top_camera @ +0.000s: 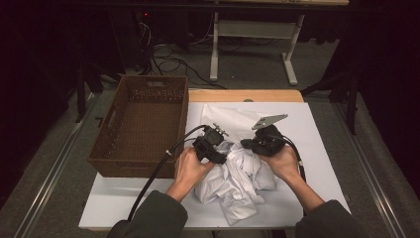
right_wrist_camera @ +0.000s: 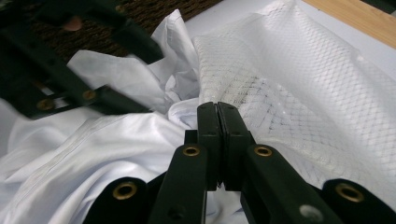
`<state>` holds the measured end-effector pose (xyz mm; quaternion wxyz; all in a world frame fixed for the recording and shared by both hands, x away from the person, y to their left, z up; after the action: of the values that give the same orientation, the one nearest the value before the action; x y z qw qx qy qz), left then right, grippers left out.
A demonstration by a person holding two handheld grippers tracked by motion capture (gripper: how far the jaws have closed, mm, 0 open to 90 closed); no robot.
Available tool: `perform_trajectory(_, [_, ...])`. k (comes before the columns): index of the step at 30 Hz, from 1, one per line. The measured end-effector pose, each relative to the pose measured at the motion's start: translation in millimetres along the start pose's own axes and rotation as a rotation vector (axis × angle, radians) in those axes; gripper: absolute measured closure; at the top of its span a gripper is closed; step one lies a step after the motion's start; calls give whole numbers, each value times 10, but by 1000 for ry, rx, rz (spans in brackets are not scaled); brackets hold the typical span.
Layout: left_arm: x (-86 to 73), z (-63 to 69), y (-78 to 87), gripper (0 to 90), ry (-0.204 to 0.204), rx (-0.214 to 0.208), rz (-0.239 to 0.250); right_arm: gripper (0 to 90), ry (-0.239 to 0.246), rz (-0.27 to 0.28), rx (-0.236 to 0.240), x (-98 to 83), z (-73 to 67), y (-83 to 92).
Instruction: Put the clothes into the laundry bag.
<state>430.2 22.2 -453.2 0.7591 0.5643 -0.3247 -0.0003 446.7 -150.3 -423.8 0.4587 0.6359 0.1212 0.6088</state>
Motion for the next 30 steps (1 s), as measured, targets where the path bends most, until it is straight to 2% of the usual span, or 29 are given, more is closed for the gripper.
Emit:
perform_trajectory(2, [-41, 6, -59, 383, 2, 13, -58, 897, -1, -3, 1, 2, -1, -12])
perform_trajectory(5, [-74, -1, -186, 351, -8, 58, -69, 897, -8, -4, 1, 14, -1, -21])
perform_trajectory(7, [-79, -21, -288, 345, 6, 50, -97, 895, -6, -9, 0, 20, 3, -13])
perform_trajectory(9, [-76, -37, -391, 357, 28, 46, -100, 894, -9, -17, 2, 12, 11, -17])
perform_trajectory(12, [-73, -17, -452, 472, 48, -1, -101, 894, -7, -31, 3, -13, 30, -33])
perform_trajectory(13, [-83, -5, -421, 506, 52, -2, -109, 894, -8, -37, 4, -23, 32, -34])
perform_trajectory(14, [-98, 14, -360, 502, 49, 20, -113, 894, -10, -42, 4, -38, 33, -35])
perform_trajectory(15, [-116, 32, -268, 488, 20, 58, -118, 894, -16, -44, 4, -47, 24, -36])
perform_trajectory(16, [-136, 50, -162, 468, 13, 77, -114, 894, -2, -47, 5, -56, 23, -26])
perform_trajectory(18, [-169, 74, 60, 461, 6, 59, -78, 894, -1, -39, 4, -67, 27, -8])
perform_trajectory(20, [-174, 64, 197, 465, 9, 39, -35, 894, -15, -31, 7, -65, 41, -10])
perform_trajectory(23, [-133, -39, 181, 429, 22, 88, 0, 893, -21, -21, 6, -47, 8, -25])
perform_trajectory(25, [-97, -112, 89, 403, 26, 121, -11, 893, -3, -18, 5, -35, -23, -13])
perform_trajectory(27, [-51, -198, -25, 390, 13, 190, -27, 893, 12, -23, 1, -33, -22, 23])
perform_trajectory(30, [-8, -312, -155, 368, 48, 218, -55, 893, -9, -16, 4, -45, 38, 50])
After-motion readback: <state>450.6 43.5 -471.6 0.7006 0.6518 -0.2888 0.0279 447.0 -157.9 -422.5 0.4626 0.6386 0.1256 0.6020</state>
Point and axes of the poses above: each handheld gripper's, and its own axes: y roughly backward along the jaws, x roughly out of its top, z roughly to its right, the point moved 3 cm from there along -y, roughly forward along the jaws, and after that the axes turned 15 degrees about y, right-handed, at the moved point
